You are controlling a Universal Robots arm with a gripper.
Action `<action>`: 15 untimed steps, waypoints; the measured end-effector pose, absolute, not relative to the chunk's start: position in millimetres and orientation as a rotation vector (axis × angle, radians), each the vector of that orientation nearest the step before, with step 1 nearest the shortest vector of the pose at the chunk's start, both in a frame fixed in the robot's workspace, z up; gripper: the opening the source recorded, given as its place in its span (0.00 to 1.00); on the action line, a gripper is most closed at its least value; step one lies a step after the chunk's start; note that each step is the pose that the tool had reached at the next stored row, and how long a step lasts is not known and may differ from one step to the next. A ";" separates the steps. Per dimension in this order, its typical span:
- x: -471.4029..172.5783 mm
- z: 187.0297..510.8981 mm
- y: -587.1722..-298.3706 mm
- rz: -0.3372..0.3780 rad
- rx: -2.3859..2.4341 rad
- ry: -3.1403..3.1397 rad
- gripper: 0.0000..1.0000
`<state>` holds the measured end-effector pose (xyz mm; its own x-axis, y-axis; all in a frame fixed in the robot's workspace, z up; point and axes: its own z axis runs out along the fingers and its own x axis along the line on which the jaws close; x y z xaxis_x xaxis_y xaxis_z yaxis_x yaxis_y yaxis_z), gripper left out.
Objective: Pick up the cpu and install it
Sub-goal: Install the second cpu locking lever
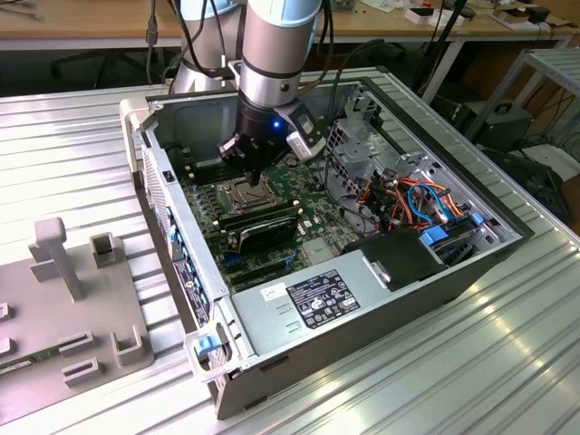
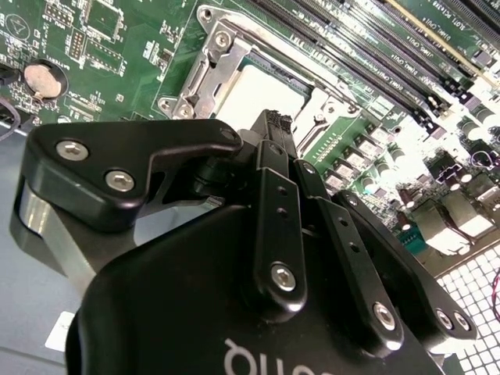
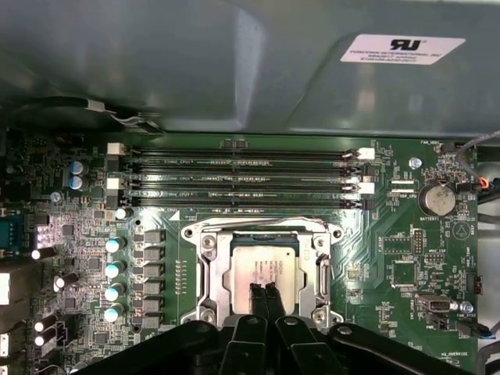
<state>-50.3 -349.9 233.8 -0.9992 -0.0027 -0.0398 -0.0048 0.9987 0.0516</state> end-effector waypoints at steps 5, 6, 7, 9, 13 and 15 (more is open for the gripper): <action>-47.5 233.8 -352.4 0.080 0.004 3.101 0.11; -46.9 233.8 -352.8 0.080 0.005 3.101 0.11; -46.0 233.8 -353.3 0.080 0.008 3.101 0.11; -44.8 233.8 -354.1 0.080 0.012 3.101 0.11; -44.1 233.8 -354.8 0.080 0.016 3.101 0.11; -44.1 233.9 -354.9 0.080 0.016 3.101 0.11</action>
<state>-44.1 -354.9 233.9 -0.9992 0.0113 -0.0390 0.0092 0.9986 0.0516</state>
